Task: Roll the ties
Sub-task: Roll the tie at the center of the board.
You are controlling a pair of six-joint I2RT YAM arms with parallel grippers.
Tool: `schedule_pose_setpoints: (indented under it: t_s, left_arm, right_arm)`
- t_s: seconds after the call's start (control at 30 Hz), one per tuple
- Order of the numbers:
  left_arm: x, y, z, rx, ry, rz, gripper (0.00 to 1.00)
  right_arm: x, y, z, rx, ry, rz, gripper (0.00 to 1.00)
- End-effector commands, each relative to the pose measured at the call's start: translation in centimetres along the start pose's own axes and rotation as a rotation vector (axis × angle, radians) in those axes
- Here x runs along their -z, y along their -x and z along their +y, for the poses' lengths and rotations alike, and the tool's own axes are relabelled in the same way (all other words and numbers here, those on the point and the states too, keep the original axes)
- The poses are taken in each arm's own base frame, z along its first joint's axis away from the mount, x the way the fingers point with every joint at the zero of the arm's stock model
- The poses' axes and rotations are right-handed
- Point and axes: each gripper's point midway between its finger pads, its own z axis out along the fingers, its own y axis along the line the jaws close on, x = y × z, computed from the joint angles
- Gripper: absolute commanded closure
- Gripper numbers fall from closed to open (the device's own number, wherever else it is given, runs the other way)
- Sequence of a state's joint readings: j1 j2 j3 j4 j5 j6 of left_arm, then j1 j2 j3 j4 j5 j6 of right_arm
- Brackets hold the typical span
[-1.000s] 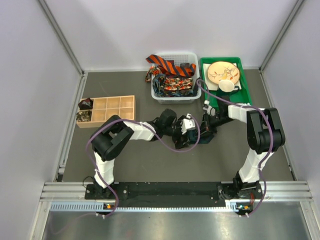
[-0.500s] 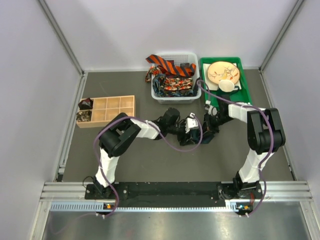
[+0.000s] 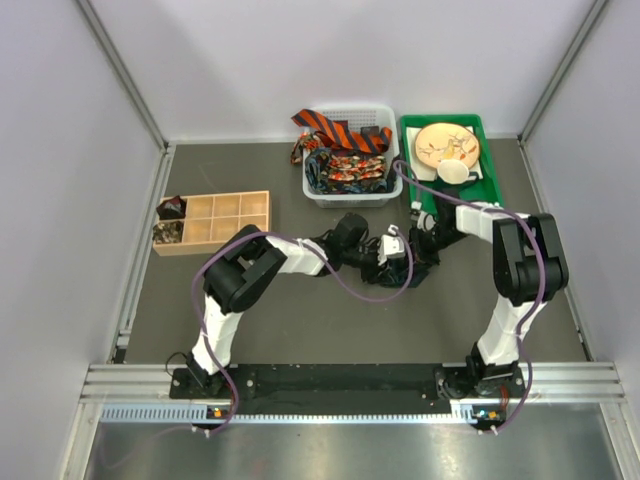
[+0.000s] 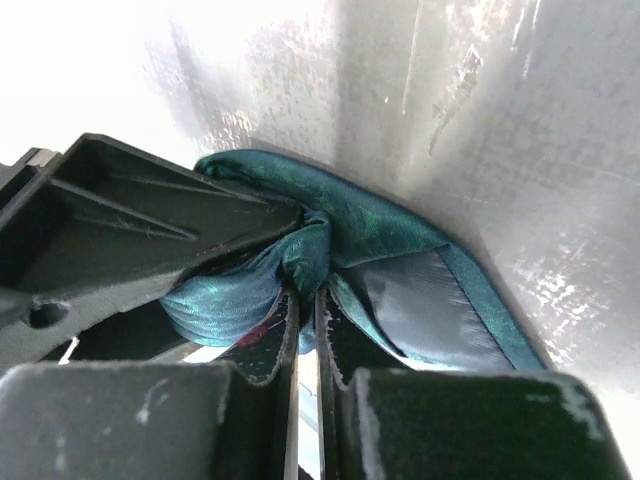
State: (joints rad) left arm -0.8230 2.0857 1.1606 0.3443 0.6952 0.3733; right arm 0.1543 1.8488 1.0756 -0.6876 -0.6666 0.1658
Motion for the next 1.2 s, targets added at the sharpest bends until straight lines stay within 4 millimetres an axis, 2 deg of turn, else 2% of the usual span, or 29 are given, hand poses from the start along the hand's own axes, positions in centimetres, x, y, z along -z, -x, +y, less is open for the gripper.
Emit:
schedule_pose_setpoints:
  t_s: [0.0, 0.03, 0.07, 0.13, 0.17, 0.27, 0.4, 0.53, 0.63, 0.73, 0.97, 1.0, 1.07, 1.17]
  left_arm:
    - [0.5, -1.5, 0.7, 0.026, 0.078, 0.149, 0.8]
    - [1.1, -3.1, -0.1, 0.057, 0.072, 0.229, 0.82]
    - [1.5, -3.8, -0.2, 0.057, 0.085, 0.265, 0.84]
    - [2.9, -5.9, -1.0, 0.08, 0.094, 0.377, 0.89]
    - [3.3, -6.6, -1.1, 0.089, 0.098, 0.41, 0.89]
    - [4.2, -8.4, -1.7, 0.103, 0.103, 0.49, 0.9]
    - [3.9, -8.6, -1.7, 0.121, 0.099, 0.509, 0.84]
    - [3.3, -8.3, -1.5, 0.113, 0.1, 0.497, 0.77]
    - [3.0, -7.8, -1.2, 0.103, 0.099, 0.481, 0.71]
    - [2.7, -7.5, -1.1, 0.098, 0.098, 0.463, 0.64]
    - [2.0, -7.2, -0.9, 0.117, 0.1, 0.441, 0.57]
    - [1.9, -7.0, -0.7, 0.123, 0.102, 0.439, 0.55]
    - [1.8, -7.2, -0.7, 0.129, 0.102, 0.437, 0.53]
    - [1.7, -6.6, -0.6, 0.123, 0.112, 0.4, 0.48]
  right_arm:
    - [-0.6, 2.4, -1.3, 0.096, -0.057, -0.049, 1.0]
    - [-0.4, 2.5, -1.0, 0.097, -0.051, -0.053, 1.0]
    - [0.2, 2.6, -0.6, 0.099, -0.035, -0.064, 1.0]
    - [1.3, 2.5, 0.3, 0.087, 0.02, -0.064, 0.84]
    - [2.1, 2.6, 0.4, 0.084, 0.033, -0.08, 0.72]
    - [3.7, 2.2, 1.9, 0.091, 0.113, -0.088, 0.6]
    - [4.6, 1.5, 4.6, 0.085, 0.26, -0.095, 0.51]
    - [3.3, 1.0, 5.6, 0.046, 0.312, -0.072, 0.5]
    - [2.2, 1.1, 5.8, 0.072, 0.303, -0.069, 0.5]
    - [0.7, 1.2, 4.5, 0.096, 0.233, -0.044, 0.53]
    - [-0.9, 0.9, 3.2, 0.143, 0.142, -0.006, 0.67]
    - [-0.9, 0.8, 3.0, 0.146, 0.134, 0.002, 0.73]
    - [-1.2, 0.8, 2.5, 0.151, 0.116, 0.007, 0.99]
    - [-1.4, 0.9, 1.8, 0.164, 0.084, 0.011, 1.0]
